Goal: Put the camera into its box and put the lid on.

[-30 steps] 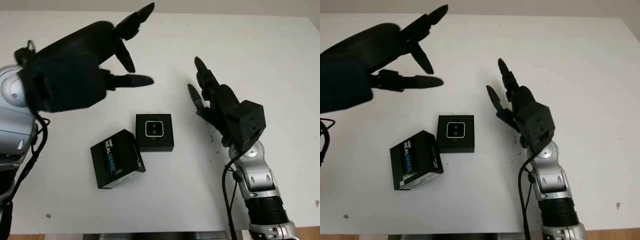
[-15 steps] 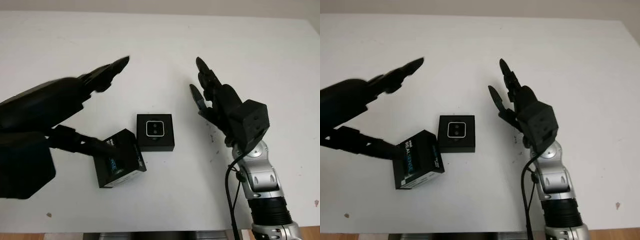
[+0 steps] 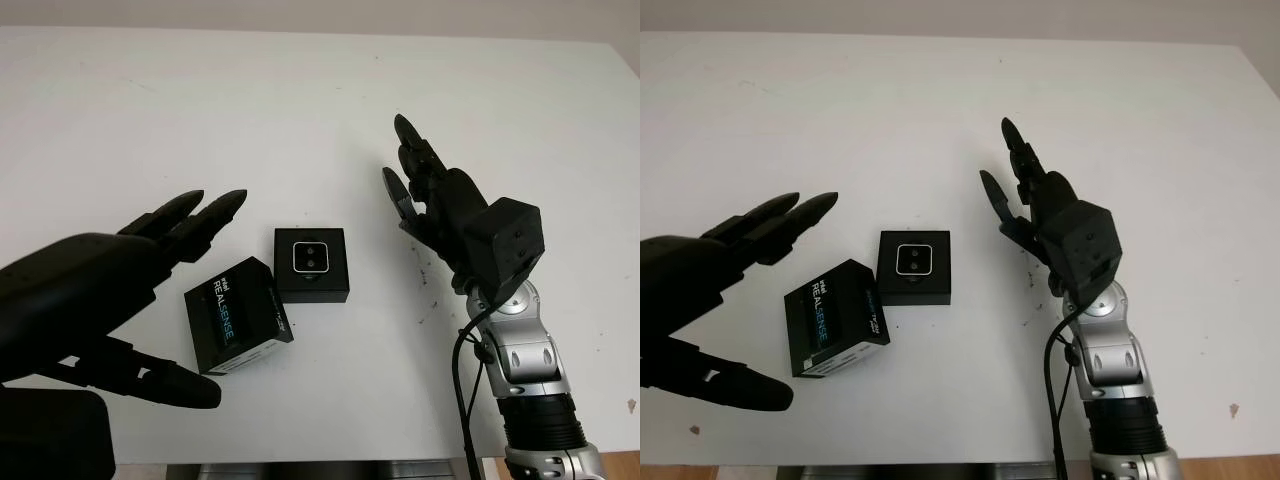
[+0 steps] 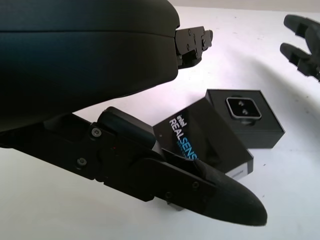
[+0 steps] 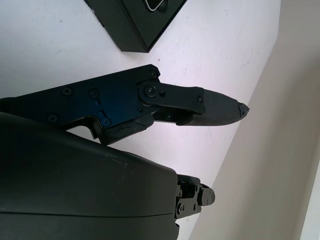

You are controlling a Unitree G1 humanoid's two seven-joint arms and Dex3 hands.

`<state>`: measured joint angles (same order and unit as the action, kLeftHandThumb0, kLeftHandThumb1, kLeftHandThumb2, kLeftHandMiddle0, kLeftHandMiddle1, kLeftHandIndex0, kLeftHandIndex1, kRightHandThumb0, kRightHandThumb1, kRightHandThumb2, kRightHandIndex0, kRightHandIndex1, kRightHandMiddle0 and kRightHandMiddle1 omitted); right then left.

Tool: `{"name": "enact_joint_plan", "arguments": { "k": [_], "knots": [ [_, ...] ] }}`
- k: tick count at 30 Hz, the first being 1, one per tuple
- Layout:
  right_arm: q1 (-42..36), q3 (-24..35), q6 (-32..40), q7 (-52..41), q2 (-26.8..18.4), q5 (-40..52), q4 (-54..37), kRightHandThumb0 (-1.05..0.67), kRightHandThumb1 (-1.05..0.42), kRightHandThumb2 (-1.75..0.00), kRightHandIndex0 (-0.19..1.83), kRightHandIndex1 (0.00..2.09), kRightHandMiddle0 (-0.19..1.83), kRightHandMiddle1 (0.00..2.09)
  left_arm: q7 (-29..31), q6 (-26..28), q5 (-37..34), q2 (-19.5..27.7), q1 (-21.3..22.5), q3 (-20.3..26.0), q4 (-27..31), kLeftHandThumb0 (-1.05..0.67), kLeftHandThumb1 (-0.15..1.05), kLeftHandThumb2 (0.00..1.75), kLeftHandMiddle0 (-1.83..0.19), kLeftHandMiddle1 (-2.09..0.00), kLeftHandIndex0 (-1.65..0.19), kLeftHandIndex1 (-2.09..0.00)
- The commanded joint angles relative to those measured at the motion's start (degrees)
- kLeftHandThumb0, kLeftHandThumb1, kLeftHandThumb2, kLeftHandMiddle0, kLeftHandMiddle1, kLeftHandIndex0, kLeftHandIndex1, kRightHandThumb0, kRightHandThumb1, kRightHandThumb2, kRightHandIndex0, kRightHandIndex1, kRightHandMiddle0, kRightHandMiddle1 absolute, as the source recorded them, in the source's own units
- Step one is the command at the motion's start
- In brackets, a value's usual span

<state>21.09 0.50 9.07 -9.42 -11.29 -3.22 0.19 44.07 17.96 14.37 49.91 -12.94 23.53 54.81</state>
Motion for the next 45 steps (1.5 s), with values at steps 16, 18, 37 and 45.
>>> {"name": "enact_joint_plan", "arguments": {
  "k": [16, 18, 37, 45],
  "knots": [
    [-0.1, 0.6, -0.7, 0.2, -0.6, 0.1, 0.1, -0.66, -1.05, -0.52, -0.03, 0.06, 0.01, 0.06, -12.9, -1.3, 16.9, -13.4, -1.4, -15.2, -5.8, -1.05, 1.05, 0.16, 0.19, 0.00, 0.19, 0.00],
    [-0.2, 0.7, -1.0, 0.3, -0.6, 0.1, 0.2, -0.65, -1.05, -0.52, -0.03, 0.06, 0.01, 0.06, -12.9, -1.0, 17.4, -13.9, -0.5, -15.8, -6.5, -1.04, 1.05, 0.15, 0.19, 0.00, 0.19, 0.00],
    [-0.3, 0.7, -2.0, 0.1, -1.6, -0.4, 0.9, -0.67, -1.05, -0.52, -0.04, 0.05, 0.01, 0.06, -12.0, -7.3, 23.7, -12.5, 3.6, -18.3, -11.8, -0.81, 0.87, 0.03, -0.35, -0.21, -0.24, -0.22],
    [-0.2, 0.7, -2.1, 0.1, -1.8, -0.4, 0.4, -0.67, -1.05, -0.52, -0.03, 0.06, 0.01, 0.06, -6.1, -6.9, 24.8, -10.6, 4.1, -18.7, -9.9, -0.81, 0.85, 0.06, -0.01, -2.03, -0.16, -0.35]
  ]
}}
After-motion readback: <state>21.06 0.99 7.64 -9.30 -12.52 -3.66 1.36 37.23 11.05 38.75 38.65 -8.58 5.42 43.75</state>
